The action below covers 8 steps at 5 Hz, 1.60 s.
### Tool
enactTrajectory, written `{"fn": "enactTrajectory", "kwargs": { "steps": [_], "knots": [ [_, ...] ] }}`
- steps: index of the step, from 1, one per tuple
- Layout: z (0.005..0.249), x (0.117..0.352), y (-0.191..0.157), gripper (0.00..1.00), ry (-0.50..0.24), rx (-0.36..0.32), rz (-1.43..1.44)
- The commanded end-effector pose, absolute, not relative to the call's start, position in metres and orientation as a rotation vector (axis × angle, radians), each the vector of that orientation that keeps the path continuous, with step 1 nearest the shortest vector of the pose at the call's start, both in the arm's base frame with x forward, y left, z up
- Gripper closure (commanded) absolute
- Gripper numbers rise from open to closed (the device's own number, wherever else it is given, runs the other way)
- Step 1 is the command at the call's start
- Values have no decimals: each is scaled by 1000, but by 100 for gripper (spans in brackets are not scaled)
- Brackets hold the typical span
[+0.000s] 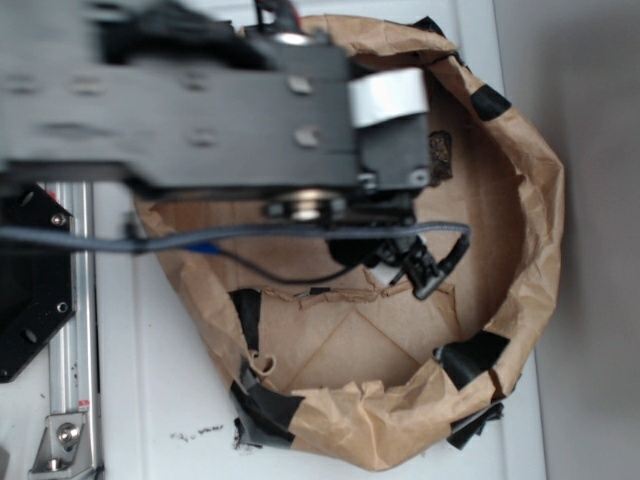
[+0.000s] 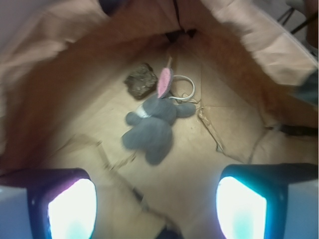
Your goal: Grab the gray animal.
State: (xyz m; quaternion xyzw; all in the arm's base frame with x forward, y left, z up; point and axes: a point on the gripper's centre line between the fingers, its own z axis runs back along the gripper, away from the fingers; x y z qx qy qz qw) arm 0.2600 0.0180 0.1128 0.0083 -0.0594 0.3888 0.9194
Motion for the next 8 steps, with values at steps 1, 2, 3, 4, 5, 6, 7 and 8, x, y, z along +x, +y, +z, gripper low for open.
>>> {"fn": "enactTrajectory", "kwargs": {
  "steps": [1, 2, 3, 4, 5, 6, 7, 8],
  "knots": [
    [122, 257, 35, 0, -160, 9, 836],
    [122, 257, 35, 0, -160, 9, 836],
    [89, 263, 40, 0, -213, -25, 901],
    [59, 275, 42, 0, -212, -40, 913],
    [21, 295, 38, 0, -153, 6, 929],
    [2, 307, 36, 100, -139, 57, 951],
    [-2, 328, 31, 100, -132, 96, 943],
    [32, 336, 27, 100, -157, 101, 839]
  ]
}}
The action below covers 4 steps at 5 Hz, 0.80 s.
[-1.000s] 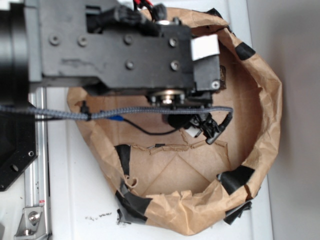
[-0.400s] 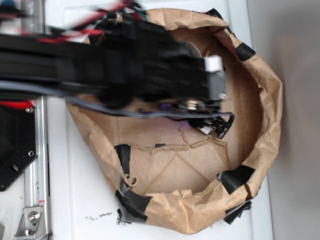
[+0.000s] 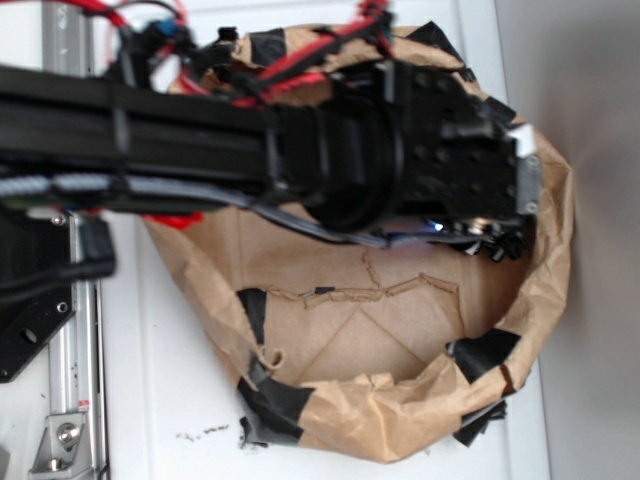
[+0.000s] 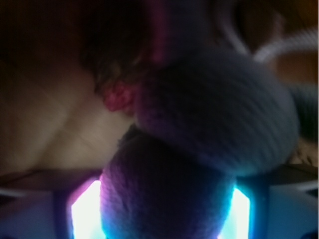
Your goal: Grab the gray animal.
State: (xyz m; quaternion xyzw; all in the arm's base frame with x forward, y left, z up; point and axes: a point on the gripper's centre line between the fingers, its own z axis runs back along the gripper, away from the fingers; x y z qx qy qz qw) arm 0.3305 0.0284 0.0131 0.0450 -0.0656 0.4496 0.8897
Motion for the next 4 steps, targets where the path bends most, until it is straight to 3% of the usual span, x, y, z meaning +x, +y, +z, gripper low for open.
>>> {"fn": "enactTrajectory", "kwargs": {
  "steps": [1, 2, 3, 4],
  "knots": [
    [82, 328, 22, 100, -183, 16, 681],
    [129, 304, 22, 100, -179, -12, 619],
    [161, 277, 20, 100, -182, -75, 537],
    [180, 260, 32, 100, -194, -95, 317]
  ]
}}
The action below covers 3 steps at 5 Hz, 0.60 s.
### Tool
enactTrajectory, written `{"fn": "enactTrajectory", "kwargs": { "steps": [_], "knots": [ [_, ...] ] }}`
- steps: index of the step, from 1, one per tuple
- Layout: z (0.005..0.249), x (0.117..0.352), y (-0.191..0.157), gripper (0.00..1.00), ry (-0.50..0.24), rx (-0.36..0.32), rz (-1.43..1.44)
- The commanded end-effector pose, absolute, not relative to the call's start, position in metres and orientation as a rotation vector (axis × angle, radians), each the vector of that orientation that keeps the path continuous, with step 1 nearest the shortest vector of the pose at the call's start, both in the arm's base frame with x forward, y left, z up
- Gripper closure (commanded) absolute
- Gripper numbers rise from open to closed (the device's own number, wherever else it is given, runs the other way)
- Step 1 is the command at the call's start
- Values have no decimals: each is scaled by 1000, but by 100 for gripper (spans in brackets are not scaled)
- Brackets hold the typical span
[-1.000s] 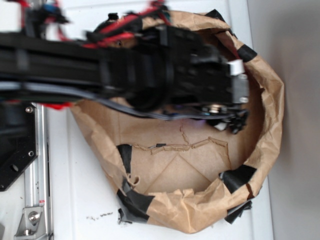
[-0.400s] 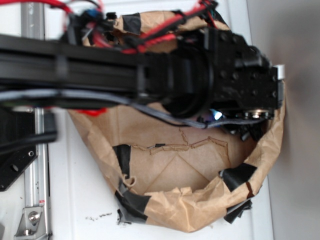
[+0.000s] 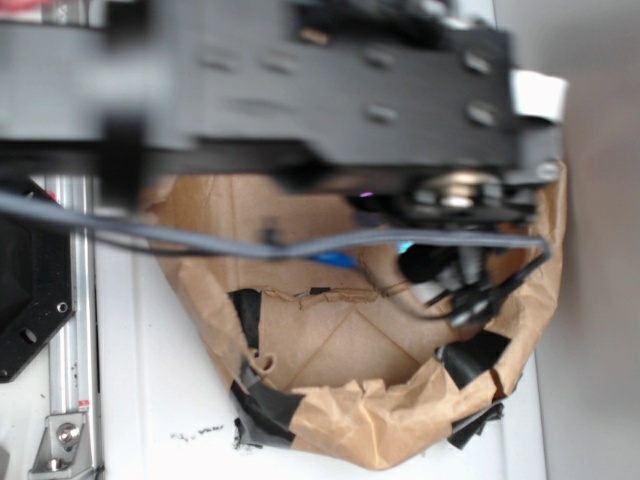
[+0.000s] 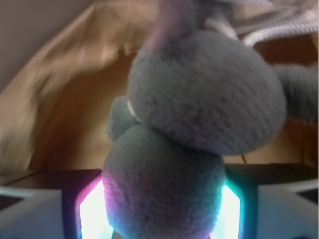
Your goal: Grab the gray animal.
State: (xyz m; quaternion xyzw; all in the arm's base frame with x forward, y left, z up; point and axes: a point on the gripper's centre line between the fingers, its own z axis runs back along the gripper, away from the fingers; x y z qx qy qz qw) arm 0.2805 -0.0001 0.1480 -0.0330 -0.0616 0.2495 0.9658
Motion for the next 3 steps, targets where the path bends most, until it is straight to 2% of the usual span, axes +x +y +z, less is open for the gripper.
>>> {"fn": "enactTrajectory", "kwargs": {
  "steps": [1, 2, 3],
  "knots": [
    [183, 257, 37, 100, -206, -70, 180],
    [176, 259, 35, 100, -194, -25, 154],
    [170, 265, 32, 100, -176, -25, 175]
  ]
}}
